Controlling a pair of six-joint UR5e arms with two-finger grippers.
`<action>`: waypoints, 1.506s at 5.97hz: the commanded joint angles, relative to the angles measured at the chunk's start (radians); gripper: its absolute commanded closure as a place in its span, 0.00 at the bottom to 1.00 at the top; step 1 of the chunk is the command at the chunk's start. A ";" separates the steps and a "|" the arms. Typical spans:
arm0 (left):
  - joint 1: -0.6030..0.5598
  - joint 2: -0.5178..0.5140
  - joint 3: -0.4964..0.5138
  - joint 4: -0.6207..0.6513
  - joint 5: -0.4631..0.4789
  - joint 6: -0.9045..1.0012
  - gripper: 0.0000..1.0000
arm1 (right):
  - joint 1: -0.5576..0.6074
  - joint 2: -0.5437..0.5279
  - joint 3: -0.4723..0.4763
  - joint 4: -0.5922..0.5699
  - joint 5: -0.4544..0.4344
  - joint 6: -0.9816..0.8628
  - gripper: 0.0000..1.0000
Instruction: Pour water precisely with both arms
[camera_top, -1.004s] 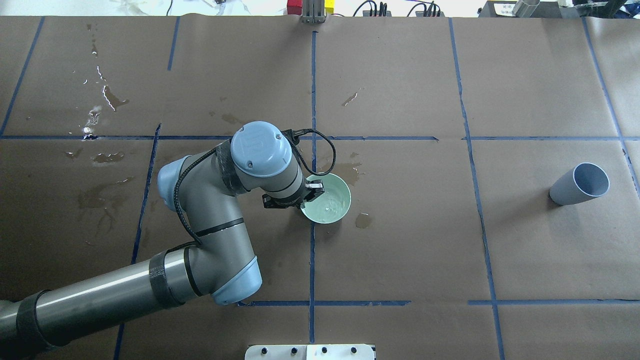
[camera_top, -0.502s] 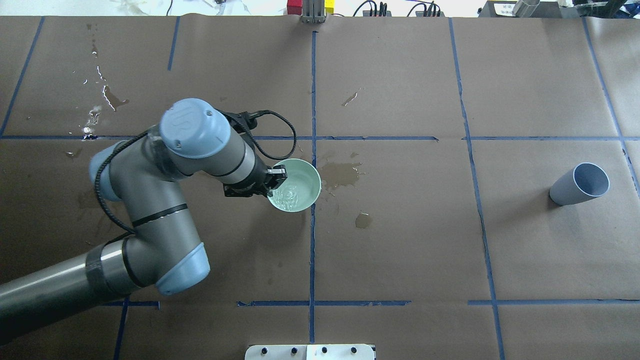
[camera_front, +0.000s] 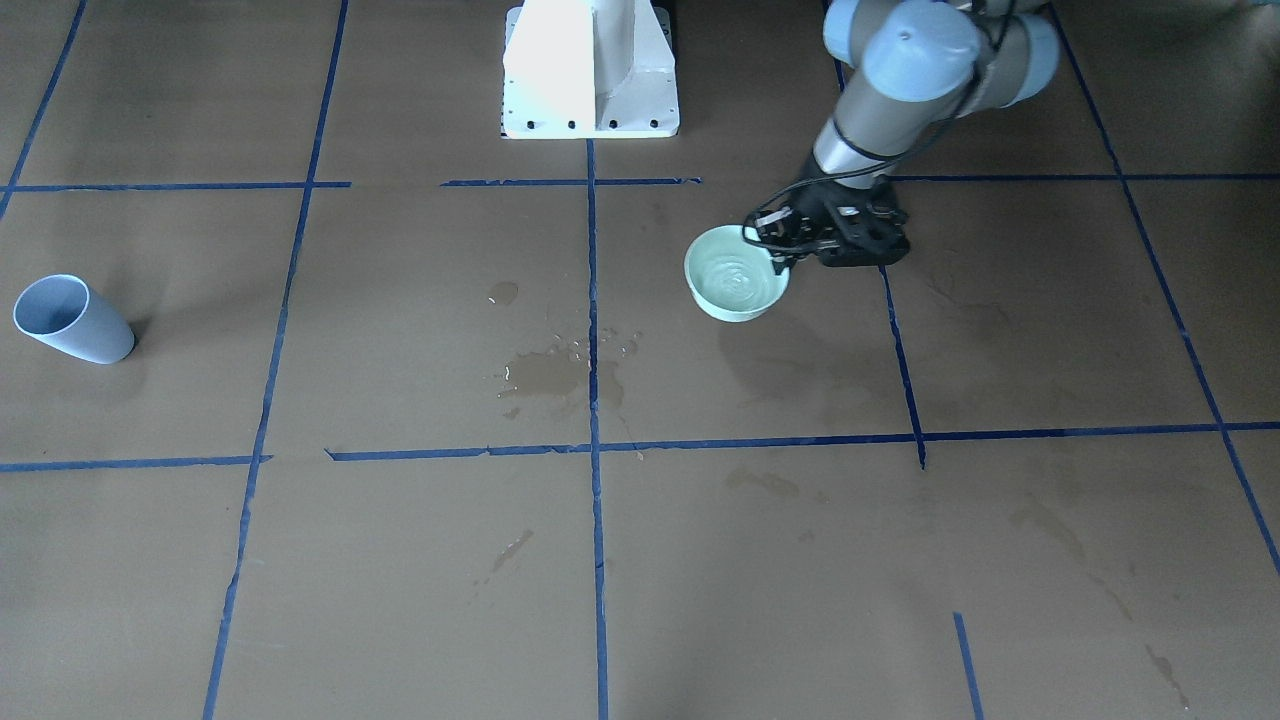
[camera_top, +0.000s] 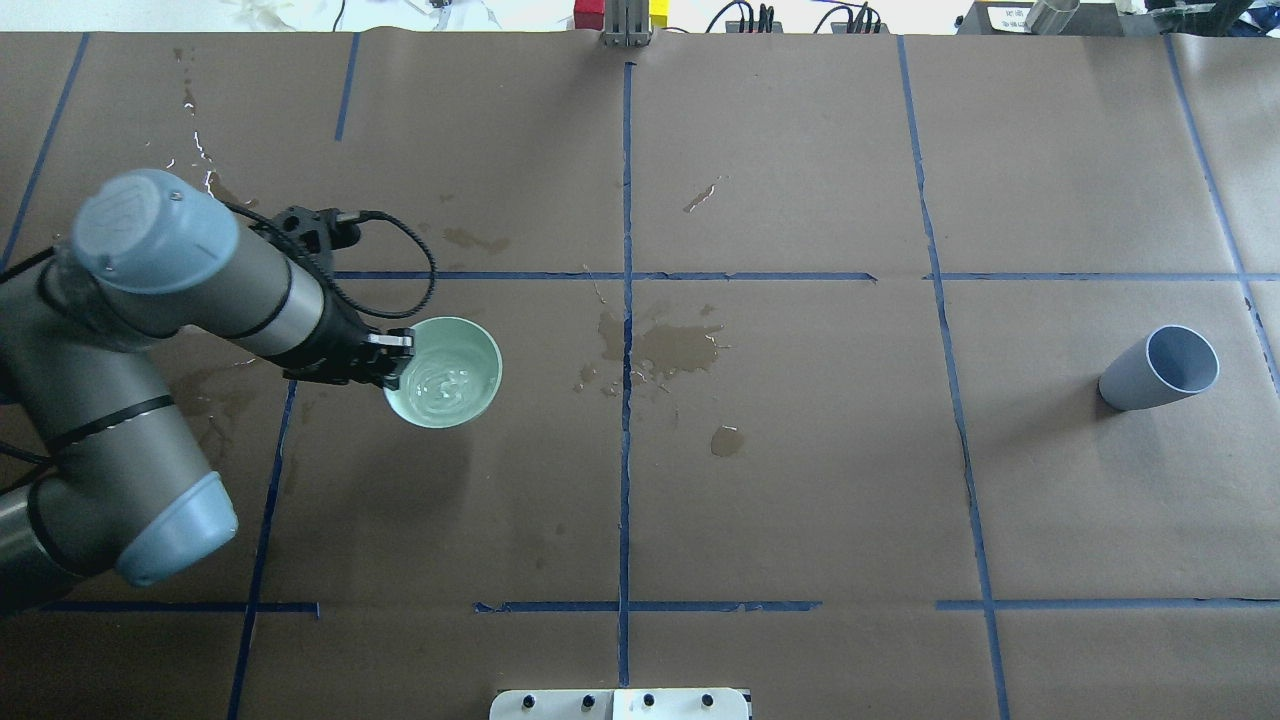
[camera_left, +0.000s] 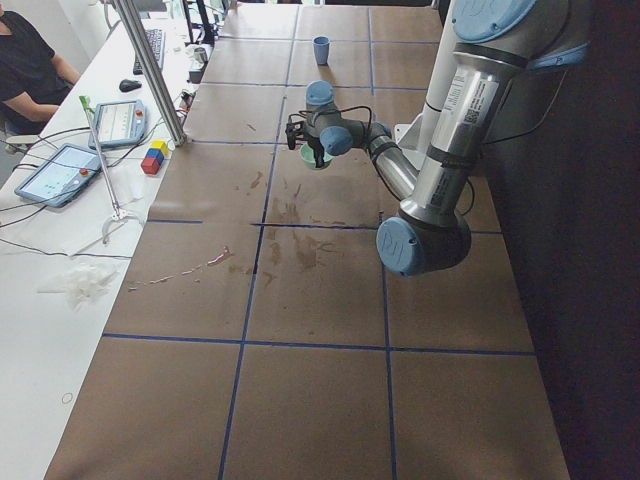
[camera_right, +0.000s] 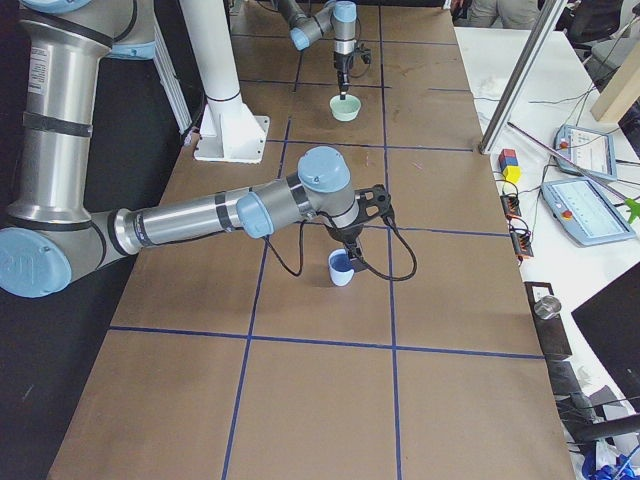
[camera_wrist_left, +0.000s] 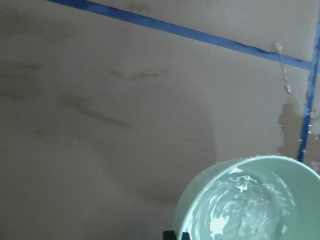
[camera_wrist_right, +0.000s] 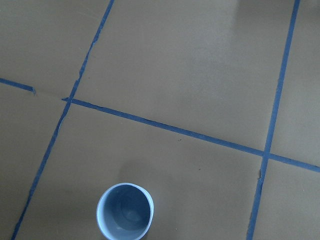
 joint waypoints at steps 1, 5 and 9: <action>-0.127 0.155 -0.025 -0.005 -0.073 0.270 1.00 | 0.000 0.000 -0.001 0.000 0.026 0.003 0.00; -0.370 0.327 0.116 -0.044 -0.268 0.731 1.00 | 0.000 0.000 -0.001 -0.001 0.041 0.008 0.00; -0.369 0.364 0.337 -0.337 -0.319 0.721 0.94 | 0.000 0.000 -0.001 -0.001 0.041 0.008 0.00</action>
